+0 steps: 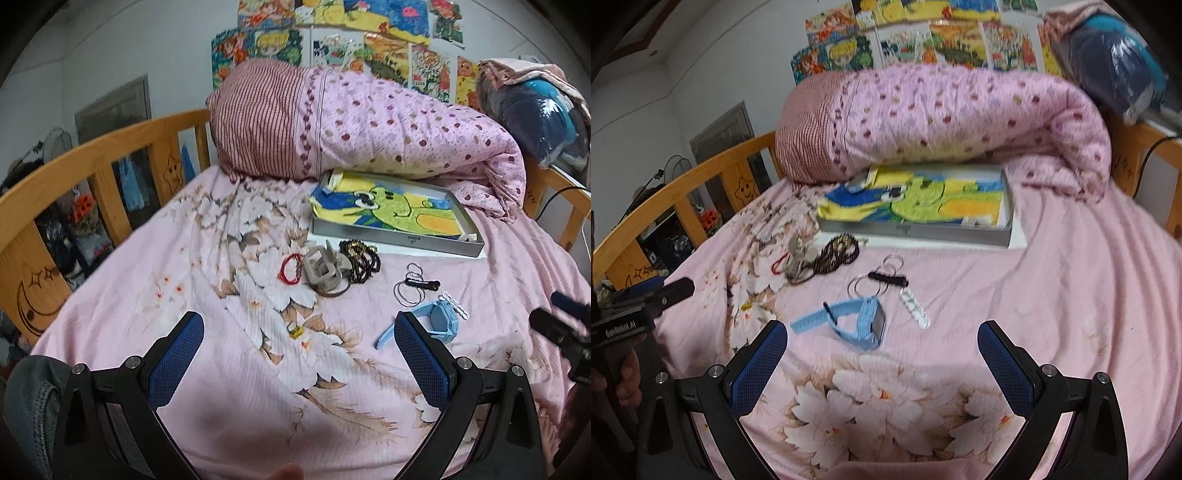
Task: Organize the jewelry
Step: 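Grasp the blue smartwatch with the right tool while the left tool grasps the grey claw clip, then carry the watch and clip into the silver tray and open both tools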
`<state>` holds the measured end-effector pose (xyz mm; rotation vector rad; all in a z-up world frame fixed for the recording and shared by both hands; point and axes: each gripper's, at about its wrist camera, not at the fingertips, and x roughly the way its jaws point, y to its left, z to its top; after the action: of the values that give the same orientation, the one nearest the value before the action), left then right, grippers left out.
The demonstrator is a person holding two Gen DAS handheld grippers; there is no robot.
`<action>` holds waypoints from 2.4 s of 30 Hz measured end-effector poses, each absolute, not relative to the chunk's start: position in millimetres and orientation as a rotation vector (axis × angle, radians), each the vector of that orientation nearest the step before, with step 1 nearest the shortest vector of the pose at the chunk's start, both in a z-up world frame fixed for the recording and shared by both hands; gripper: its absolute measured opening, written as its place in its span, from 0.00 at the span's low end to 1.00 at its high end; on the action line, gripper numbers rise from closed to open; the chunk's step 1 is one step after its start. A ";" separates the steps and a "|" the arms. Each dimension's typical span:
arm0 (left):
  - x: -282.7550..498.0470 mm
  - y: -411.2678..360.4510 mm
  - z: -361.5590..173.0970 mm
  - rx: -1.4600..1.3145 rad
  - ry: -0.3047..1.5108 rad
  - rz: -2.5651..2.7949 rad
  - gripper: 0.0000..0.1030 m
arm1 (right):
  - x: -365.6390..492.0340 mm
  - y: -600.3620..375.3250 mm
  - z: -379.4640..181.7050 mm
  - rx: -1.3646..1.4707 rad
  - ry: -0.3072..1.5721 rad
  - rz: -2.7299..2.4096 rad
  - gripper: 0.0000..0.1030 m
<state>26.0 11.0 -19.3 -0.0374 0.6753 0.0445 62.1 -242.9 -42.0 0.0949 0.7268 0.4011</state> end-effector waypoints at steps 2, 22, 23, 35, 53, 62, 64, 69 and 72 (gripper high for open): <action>32.6 15.7 -18.4 -0.056 0.704 0.021 0.98 | 66.8 -240.6 -48.6 0.104 0.766 0.420 1.00; 151.1 57.2 -47.5 -0.169 0.873 -0.208 0.97 | 138.7 -179.4 -120.0 0.022 1.009 0.521 0.81; 156.4 57.2 -49.3 -0.175 0.875 -0.215 0.97 | 141.4 -177.1 -122.1 0.015 1.011 0.521 0.80; 204.1 57.4 -78.1 -0.211 0.900 -0.263 0.87 | 177.3 -158.5 -134.5 -0.063 0.957 0.490 0.57; 218.0 45.3 -88.9 -0.223 0.947 -0.368 0.20 | 188.1 -154.0 -131.2 -0.007 0.928 0.485 0.35; 208.6 37.0 -78.4 -0.184 0.949 -0.352 0.17 | 174.9 -159.5 -114.9 0.044 0.899 0.497 0.32; 204.7 41.0 -69.6 -0.220 0.930 -0.362 0.17 | 173.4 -161.8 -106.4 0.066 0.883 0.505 0.32; 200.3 49.5 -45.6 -0.299 0.834 -0.409 0.17 | 177.7 -162.4 -83.1 0.074 0.829 0.515 0.32; 211.1 48.8 -37.4 -0.312 0.775 -0.414 0.17 | 195.9 -160.8 -66.8 0.075 0.802 0.524 0.32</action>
<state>211.1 48.8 -37.4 -0.3125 0.7754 -0.4144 195.9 -160.8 -66.8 0.0748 0.8022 0.5236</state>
